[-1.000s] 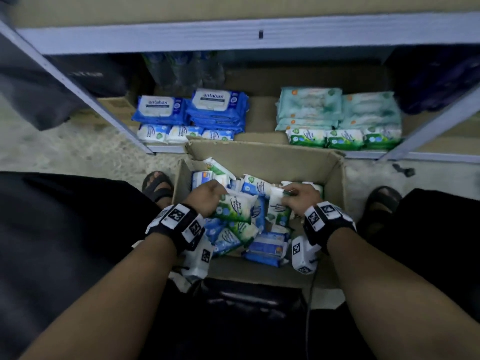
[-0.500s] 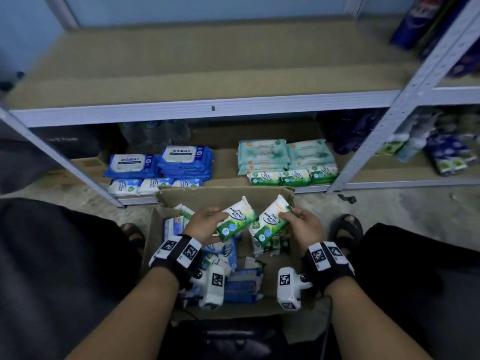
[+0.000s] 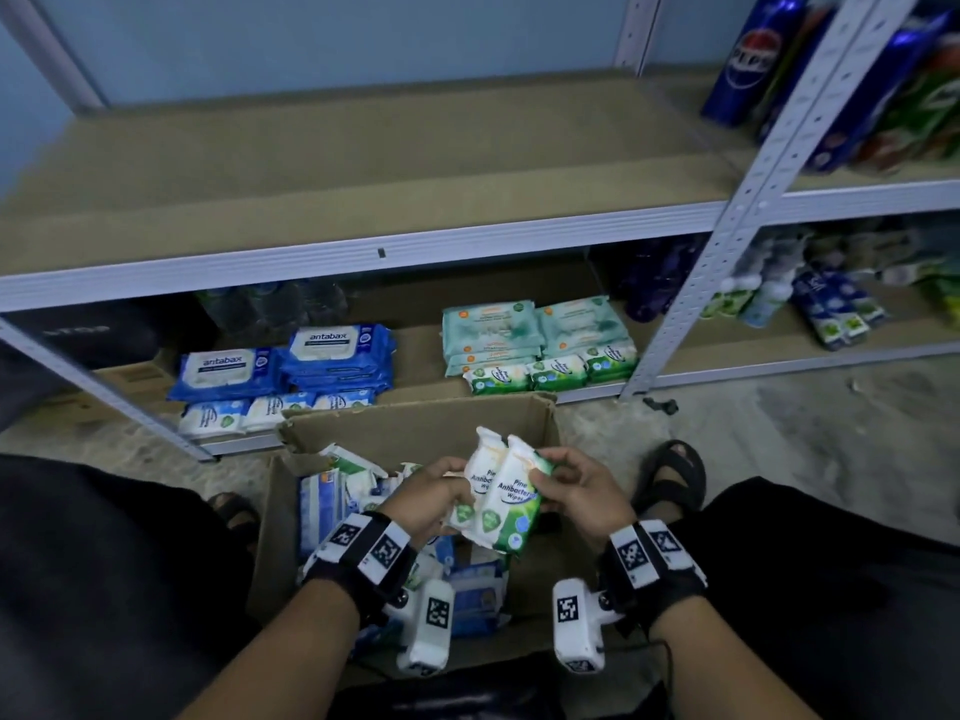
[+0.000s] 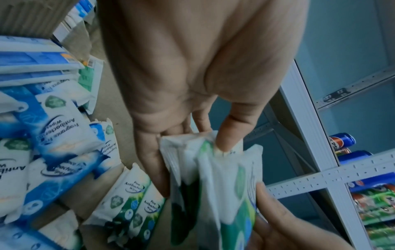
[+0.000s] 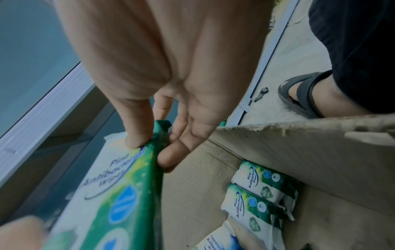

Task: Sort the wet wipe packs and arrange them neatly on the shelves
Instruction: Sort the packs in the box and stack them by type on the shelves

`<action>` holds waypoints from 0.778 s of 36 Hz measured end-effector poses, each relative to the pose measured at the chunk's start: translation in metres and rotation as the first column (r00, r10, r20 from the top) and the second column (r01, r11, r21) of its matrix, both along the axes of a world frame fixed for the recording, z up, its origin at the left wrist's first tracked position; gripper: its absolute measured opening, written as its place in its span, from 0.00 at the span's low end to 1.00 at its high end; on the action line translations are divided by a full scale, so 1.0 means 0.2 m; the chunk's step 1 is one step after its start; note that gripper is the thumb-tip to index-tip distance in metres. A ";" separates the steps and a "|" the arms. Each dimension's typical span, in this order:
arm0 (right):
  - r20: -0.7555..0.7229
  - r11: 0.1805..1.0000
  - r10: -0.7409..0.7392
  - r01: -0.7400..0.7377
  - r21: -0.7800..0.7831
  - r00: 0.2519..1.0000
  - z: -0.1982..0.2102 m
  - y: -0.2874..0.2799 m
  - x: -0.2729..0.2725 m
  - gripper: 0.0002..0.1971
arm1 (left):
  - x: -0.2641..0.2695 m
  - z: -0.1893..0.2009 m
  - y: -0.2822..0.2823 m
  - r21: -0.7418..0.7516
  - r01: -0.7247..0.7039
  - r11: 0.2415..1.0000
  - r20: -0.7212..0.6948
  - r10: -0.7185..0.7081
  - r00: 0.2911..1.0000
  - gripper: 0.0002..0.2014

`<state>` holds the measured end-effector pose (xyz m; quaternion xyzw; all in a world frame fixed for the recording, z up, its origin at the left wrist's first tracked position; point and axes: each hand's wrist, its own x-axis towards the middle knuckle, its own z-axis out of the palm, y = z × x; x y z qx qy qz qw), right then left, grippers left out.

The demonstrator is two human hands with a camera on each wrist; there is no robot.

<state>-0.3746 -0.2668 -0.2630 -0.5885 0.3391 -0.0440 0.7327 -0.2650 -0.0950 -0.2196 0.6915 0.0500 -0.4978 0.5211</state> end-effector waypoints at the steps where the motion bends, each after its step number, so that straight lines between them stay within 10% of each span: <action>1: -0.002 0.999 0.000 0.000 -0.035 1.000 -0.01 0.01 0.00 0.10 | -0.01 -0.01 -0.01 -0.006 0.004 1.000 -0.005 -0.005 1.000 0.16; 7: -0.015 0.992 0.032 -0.034 -0.124 0.999 -0.02 0.03 0.00 0.11 | -0.05 -0.01 -0.03 -0.056 0.038 0.998 -0.013 -0.039 0.999 0.04; 10: -0.008 0.982 0.067 -0.067 -0.178 0.998 -0.03 0.03 0.00 0.12 | -0.03 -0.08 -0.02 -0.009 0.106 0.994 0.063 -0.105 0.992 0.25; 19: -0.072 0.941 0.068 -0.088 -0.327 0.995 -0.02 0.00 0.00 0.11 | -0.04 -0.18 -0.05 -0.014 0.118 0.993 0.050 -0.117 0.992 0.21; 23: -0.335 0.678 -0.042 -0.219 -0.701 0.941 -0.03 -0.08 -0.02 0.14 | -0.06 -0.27 -0.07 0.000 0.135 0.991 -0.009 -0.135 0.991 0.16; 28: -0.628 0.626 0.082 -0.530 -0.572 0.774 -0.06 -0.14 -0.06 0.23 | -0.08 -0.46 -0.05 0.107 0.191 0.976 -0.099 -0.181 0.978 0.15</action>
